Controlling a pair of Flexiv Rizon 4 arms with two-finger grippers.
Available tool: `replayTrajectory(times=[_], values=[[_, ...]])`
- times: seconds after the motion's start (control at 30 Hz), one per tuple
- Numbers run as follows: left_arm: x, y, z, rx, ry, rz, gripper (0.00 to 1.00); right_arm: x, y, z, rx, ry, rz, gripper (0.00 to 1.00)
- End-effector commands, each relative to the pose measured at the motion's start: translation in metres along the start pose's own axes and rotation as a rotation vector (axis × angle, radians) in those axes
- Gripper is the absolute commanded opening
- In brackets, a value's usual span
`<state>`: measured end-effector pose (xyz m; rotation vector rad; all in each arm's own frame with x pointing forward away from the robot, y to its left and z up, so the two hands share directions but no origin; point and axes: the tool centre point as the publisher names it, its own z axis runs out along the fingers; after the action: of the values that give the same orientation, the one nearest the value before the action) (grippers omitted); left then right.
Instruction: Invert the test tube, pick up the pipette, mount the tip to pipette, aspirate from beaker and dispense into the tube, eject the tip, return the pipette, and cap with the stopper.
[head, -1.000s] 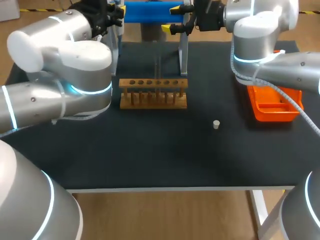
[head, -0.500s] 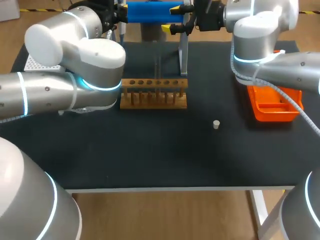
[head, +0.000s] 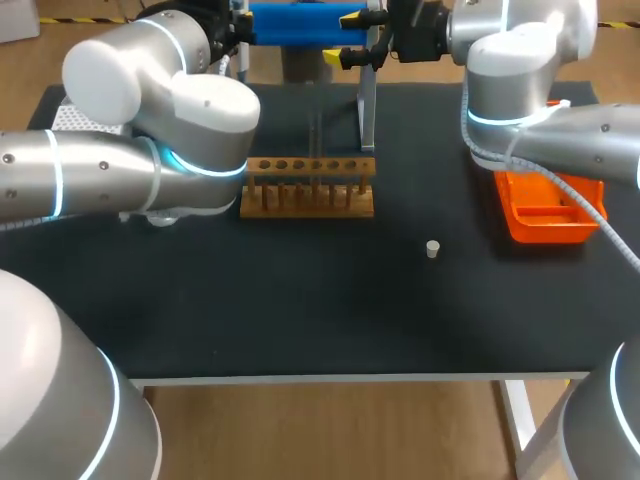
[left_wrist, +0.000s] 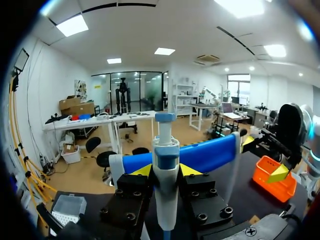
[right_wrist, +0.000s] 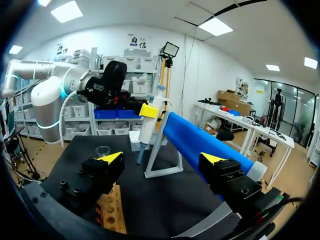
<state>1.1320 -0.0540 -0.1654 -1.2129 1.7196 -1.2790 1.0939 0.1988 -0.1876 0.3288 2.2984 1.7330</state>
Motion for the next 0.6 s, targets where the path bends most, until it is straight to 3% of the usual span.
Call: replayTrajectory(times=[0.03, 0.6], values=[[-0.003, 0.0, 0.007, -0.01, -0.013, -0.009, 0.0, -0.001, 0.0, 0.0, 0.001, 0.001, -0.001, 1.0], [-0.011, 0.003, 0.022, -0.05, -0.095, -0.066, 0.0, -0.001, 0.0, 0.0, 0.001, 0.001, -0.001, 1.0]])
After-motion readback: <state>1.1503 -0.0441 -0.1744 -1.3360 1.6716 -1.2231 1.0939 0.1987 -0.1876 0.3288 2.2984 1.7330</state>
